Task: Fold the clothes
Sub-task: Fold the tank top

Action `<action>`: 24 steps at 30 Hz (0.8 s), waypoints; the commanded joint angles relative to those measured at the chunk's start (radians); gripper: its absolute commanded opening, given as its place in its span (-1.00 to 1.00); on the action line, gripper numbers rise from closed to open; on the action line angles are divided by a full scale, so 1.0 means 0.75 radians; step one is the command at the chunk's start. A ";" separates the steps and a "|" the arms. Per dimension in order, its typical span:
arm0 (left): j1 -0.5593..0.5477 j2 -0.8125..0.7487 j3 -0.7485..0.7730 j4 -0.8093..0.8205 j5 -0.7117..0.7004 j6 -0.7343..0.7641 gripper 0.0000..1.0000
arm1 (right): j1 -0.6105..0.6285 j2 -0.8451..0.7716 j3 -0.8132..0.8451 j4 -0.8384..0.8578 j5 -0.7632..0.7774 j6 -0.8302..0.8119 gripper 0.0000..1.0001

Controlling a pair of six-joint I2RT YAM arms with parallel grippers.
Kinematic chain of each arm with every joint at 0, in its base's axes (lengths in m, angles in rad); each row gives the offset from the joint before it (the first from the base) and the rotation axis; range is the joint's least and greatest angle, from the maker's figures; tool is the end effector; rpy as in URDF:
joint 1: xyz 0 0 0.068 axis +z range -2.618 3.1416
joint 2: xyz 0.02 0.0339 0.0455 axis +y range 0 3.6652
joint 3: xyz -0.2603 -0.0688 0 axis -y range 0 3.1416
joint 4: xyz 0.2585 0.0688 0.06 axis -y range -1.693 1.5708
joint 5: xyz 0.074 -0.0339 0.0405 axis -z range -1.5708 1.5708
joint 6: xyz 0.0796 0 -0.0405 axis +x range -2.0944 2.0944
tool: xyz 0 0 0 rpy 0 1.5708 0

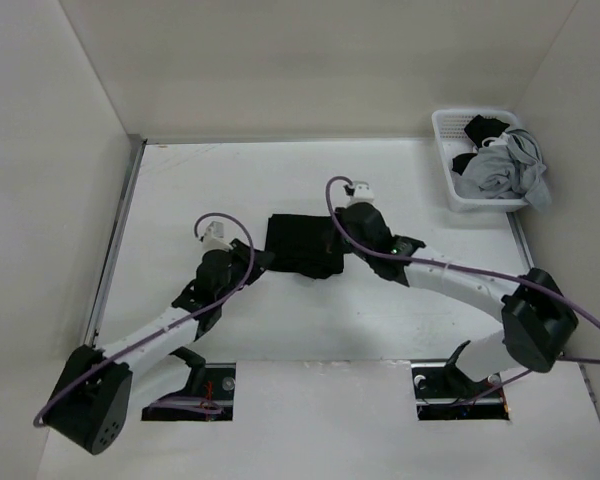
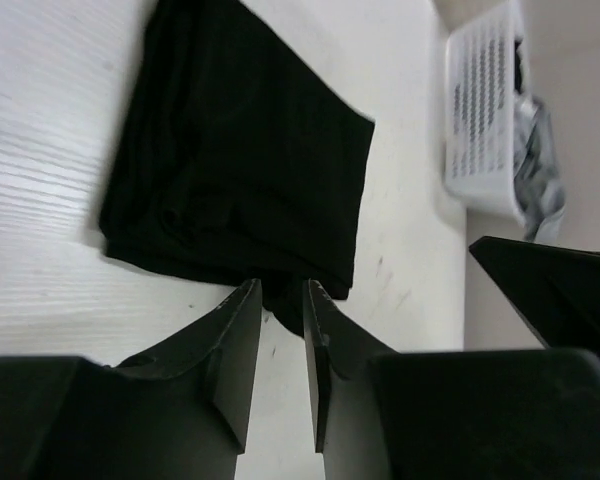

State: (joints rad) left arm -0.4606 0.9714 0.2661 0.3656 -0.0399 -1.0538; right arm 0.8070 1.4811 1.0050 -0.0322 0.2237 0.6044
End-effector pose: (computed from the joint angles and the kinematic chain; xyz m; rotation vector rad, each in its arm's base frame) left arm 0.2286 -0.1099 0.1554 -0.6225 1.9387 -0.9595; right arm 0.2800 0.2668 0.2338 -0.0753 2.1259 0.6275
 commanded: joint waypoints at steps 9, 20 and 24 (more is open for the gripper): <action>-0.111 0.341 0.195 0.251 -0.133 0.180 -0.56 | -0.273 -0.239 -0.399 0.464 -0.300 0.049 -1.00; 0.028 0.644 0.210 0.257 -0.100 0.094 -0.62 | -0.283 0.324 -0.021 0.538 -0.446 0.155 -0.99; 0.091 0.674 0.171 0.220 -0.074 0.082 -0.62 | -0.283 0.471 0.026 0.515 -0.452 0.233 -0.99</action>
State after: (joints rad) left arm -0.4175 1.4685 0.4156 0.5156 -0.1150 -0.9771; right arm 0.5911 1.7916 0.9886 0.3161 -0.0902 0.7227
